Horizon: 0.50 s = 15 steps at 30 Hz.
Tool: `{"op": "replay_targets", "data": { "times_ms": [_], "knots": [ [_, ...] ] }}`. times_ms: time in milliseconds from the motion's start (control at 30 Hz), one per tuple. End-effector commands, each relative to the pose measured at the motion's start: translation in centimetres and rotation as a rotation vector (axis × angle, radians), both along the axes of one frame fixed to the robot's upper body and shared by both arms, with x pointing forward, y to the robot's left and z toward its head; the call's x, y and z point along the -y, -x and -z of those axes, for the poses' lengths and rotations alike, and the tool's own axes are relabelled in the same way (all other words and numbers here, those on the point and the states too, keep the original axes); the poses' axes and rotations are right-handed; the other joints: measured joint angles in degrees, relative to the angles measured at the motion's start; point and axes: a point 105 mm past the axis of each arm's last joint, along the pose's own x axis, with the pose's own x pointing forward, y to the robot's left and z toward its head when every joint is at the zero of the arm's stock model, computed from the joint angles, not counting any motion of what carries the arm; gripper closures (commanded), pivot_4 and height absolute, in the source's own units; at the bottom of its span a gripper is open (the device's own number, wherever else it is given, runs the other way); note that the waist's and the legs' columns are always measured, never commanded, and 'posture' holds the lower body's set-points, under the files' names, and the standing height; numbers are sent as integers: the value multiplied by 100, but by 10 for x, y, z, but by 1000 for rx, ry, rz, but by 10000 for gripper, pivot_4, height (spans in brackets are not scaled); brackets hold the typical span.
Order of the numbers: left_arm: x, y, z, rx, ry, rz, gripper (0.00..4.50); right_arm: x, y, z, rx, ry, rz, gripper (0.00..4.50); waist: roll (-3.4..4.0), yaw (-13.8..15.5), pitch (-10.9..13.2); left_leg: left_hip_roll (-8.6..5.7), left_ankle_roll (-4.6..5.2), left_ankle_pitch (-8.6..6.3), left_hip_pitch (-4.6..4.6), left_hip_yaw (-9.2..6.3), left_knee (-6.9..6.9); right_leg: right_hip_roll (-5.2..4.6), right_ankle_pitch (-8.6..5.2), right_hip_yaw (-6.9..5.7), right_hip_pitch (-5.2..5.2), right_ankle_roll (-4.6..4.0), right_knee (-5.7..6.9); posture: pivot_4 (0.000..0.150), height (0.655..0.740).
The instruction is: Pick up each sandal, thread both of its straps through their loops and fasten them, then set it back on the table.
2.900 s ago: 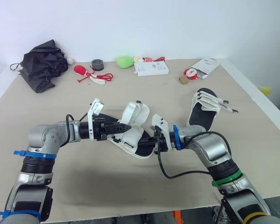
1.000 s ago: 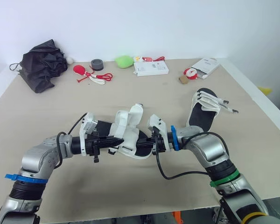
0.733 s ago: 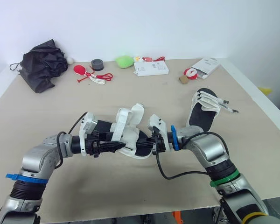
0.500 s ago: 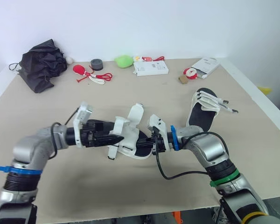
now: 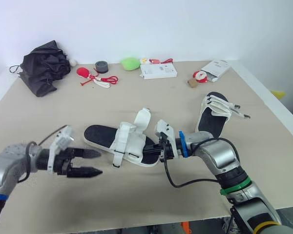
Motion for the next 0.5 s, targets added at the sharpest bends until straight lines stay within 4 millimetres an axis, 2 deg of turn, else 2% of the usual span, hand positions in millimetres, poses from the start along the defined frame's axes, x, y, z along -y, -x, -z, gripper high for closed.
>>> {"op": "replay_targets", "data": {
  "times_ms": [33,233,500],
  "knots": [
    [8,-2,2,106,-12,23,764,-3,5,9,-36,15,-10,45000,0,0,0,1,0,0,0,0,0,1,0,0,-1,0,0,1500,7400],
    [20,-14,6,162,13,20,764,-2,6,9,-37,17,-7,45000,-1,-1,-1,3,1,0,-3,2,-1,7,0,1,-3,-1,0,1500,7400],
    [37,-17,10,148,34,72,764,0,5,8,-34,19,5,45000,-2,-5,-1,2,1,0,-4,3,-1,9,0,2,-2,2,1,1500,7400]
  ]
}}
